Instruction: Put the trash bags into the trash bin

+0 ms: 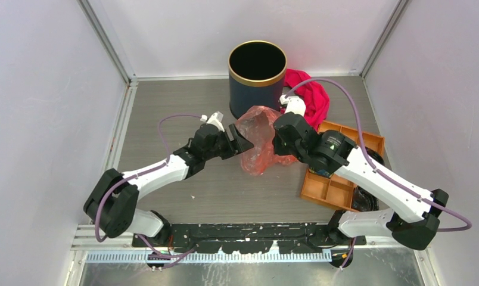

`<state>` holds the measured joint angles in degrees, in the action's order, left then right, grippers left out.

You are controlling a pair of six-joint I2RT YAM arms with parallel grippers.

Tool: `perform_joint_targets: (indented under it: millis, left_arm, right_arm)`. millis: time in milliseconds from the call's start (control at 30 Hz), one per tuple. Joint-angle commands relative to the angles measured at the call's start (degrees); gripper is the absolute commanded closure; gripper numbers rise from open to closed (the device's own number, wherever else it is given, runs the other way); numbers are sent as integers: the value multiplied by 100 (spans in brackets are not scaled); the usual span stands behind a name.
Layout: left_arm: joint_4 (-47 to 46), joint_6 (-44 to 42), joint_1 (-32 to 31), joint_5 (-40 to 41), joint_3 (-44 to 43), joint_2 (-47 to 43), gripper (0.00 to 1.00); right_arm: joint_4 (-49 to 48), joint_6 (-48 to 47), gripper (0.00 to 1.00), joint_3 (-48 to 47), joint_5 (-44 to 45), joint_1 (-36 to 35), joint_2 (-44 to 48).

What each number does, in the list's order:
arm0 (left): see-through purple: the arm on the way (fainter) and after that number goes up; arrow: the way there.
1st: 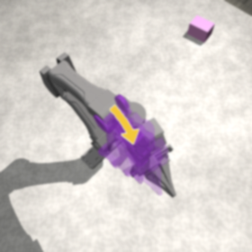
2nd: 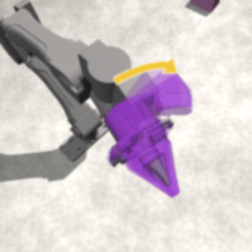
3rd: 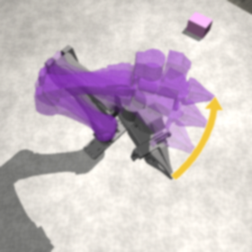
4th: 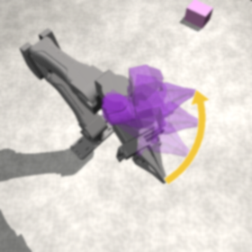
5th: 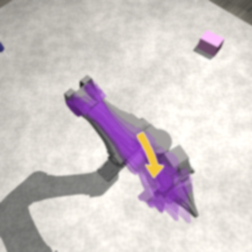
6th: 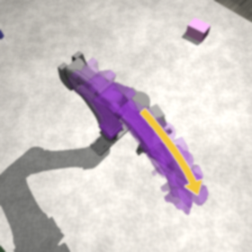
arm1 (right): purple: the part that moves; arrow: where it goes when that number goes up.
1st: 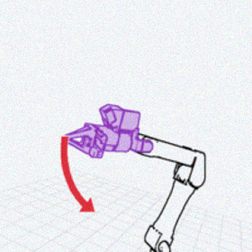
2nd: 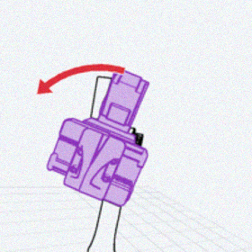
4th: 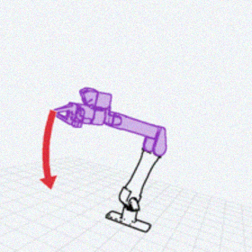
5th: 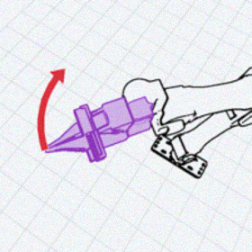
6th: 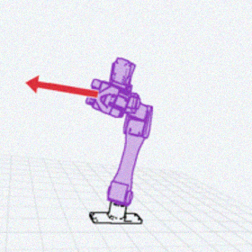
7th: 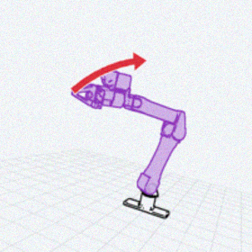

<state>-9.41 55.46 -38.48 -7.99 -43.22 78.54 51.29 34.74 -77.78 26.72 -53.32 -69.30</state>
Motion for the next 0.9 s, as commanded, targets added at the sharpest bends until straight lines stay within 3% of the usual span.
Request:
perform_joint_targets:
  millis: [0,67,167,233,267,433,600,733,867]
  left_arm:
    - [-916,346,-6,35,-110,206,30]
    - [-854,331,-11,64,-219,199,40]
    - [-399,78,-3,320,-428,12,68]
    - [55,-178,-9,535,-575,-175,94]
    - [392,-291,-6,623,-673,-266,99]
    - [1180,-682,-2,757,-911,-621,100]
    - [1998,-1134,-2,1239,-1080,-1066,100]
    - [2371,-1409,-10,1045,-1301,-1278,100]
    - [2470,-1360,-4,839,-1322,-1335,100]
  right_arm:
    - [22,118,99,103,138,-38,185]
    - [163,140,99,185,286,-36,241]
    - [435,225,99,402,536,-37,424]
    - [608,344,99,606,704,-35,617]
    - [708,432,98,715,803,-38,759]
    - [1013,785,95,1024,1167,-38,1083]
    - [1214,916,77,923,1491,-34,1161]
    - [717,777,47,1061,1075,-33,1398]
    - [-260,800,33,1420,358,-38,1598]
